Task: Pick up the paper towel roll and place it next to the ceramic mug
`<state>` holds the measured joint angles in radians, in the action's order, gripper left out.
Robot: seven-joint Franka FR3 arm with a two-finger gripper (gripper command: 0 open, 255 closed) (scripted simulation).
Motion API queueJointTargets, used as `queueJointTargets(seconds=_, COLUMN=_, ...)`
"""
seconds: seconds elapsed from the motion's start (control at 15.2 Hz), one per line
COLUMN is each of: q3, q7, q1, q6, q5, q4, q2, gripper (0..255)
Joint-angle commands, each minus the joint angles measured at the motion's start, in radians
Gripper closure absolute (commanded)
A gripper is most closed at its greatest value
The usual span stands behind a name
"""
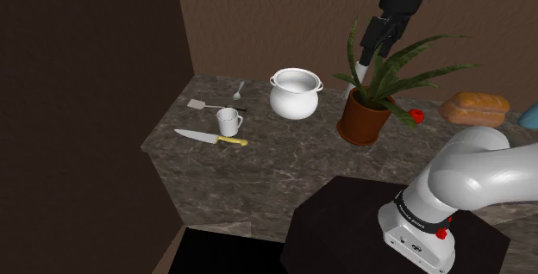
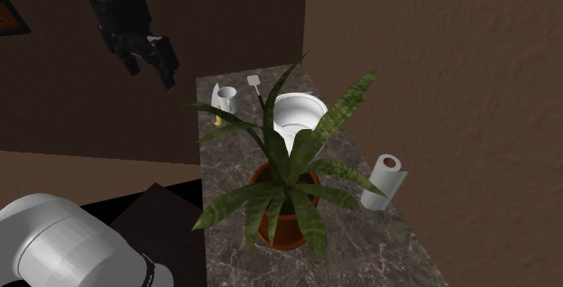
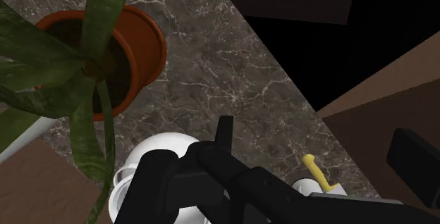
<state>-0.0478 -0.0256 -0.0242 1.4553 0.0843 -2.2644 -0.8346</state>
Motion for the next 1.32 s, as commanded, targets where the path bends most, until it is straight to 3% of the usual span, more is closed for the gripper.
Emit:
queueJointTargets(seconds=0.0, q3=0.0, q7=0.0, q1=0.0, q6=0.0, q5=0.0, q4=0.0, q2=0.0, gripper=0)
queueJointTargets(seconds=0.66, q3=0.197, q7=0.262, q1=0.038, q6=0.19, q5=-0.151, q4=-0.095, q2=0.089, gripper=0)
queueJointTargets(seconds=1.25, q3=0.377, q7=0.489, q1=0.057, q6=0.382, q5=-0.233, q4=-0.065, q2=0.287, gripper=0)
